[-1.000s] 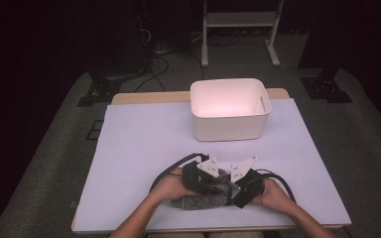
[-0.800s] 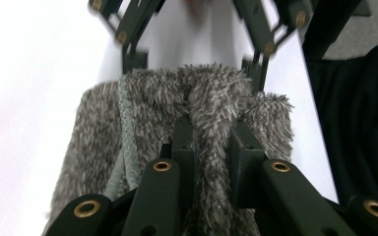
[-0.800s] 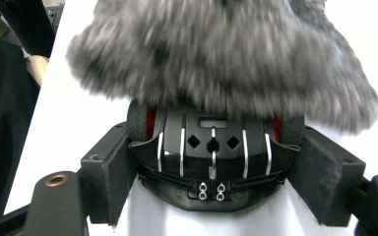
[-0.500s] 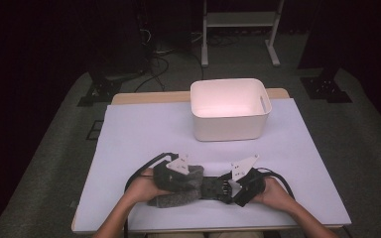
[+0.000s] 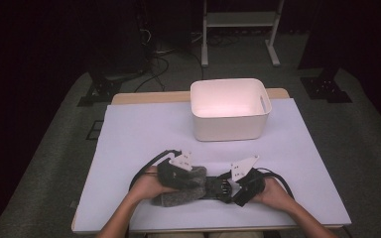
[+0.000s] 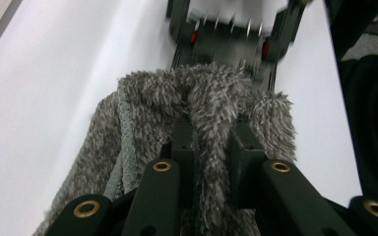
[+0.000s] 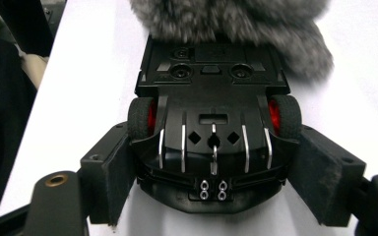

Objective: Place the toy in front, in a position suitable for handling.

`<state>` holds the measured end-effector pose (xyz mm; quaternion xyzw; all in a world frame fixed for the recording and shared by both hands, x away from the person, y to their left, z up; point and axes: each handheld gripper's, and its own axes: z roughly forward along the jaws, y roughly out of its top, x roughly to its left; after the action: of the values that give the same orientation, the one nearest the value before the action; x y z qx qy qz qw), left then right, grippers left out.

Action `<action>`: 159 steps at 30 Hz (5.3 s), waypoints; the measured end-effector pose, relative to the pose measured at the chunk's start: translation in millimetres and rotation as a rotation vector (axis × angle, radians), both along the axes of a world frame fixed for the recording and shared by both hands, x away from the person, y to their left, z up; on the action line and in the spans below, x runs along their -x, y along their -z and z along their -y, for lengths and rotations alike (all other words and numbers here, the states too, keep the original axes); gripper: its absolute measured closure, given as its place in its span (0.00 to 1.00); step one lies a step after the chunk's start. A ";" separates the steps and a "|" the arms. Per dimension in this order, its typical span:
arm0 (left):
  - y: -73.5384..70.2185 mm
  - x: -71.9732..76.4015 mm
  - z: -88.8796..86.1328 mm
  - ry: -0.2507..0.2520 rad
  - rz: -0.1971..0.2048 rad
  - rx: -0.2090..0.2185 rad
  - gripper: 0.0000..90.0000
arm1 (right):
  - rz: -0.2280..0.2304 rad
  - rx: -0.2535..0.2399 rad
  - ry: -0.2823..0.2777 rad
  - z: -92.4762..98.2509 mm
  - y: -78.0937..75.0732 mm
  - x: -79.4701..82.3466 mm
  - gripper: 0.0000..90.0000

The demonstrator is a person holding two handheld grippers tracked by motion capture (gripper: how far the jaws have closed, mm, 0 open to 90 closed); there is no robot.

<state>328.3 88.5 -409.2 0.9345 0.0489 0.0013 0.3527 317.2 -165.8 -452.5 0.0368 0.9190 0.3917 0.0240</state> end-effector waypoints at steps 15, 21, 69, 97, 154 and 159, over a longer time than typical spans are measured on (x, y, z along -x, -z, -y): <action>-1.2 -15.3 -32.6 -0.094 0.005 -0.019 0.86 | 0.036 0.017 -0.013 -1.0 1.0 2.1 0.26; -1.4 -16.2 -22.0 -0.070 -0.008 0.002 0.86 | 0.045 0.028 -0.021 -2.6 -0.3 1.8 0.26; -8.4 -5.3 30.8 0.067 0.007 -0.027 0.85 | -0.015 -0.019 0.021 1.4 3.4 -0.6 0.26; 1.9 5.5 14.2 0.058 -0.035 -0.001 0.84 | -0.168 0.015 0.082 5.8 -1.5 -3.5 0.19; -26.3 9.1 -8.0 0.086 -0.097 0.067 0.87 | -0.115 -0.044 -0.018 -9.3 -9.2 21.9 0.57; -32.1 9.6 -2.9 0.090 -0.072 0.071 0.88 | -0.016 -0.047 0.002 -9.2 -12.4 19.8 0.63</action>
<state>318.7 91.3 -377.1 0.9221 0.0194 -0.0497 0.3833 297.4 -156.6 -440.1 0.0414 0.9098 0.4127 0.0164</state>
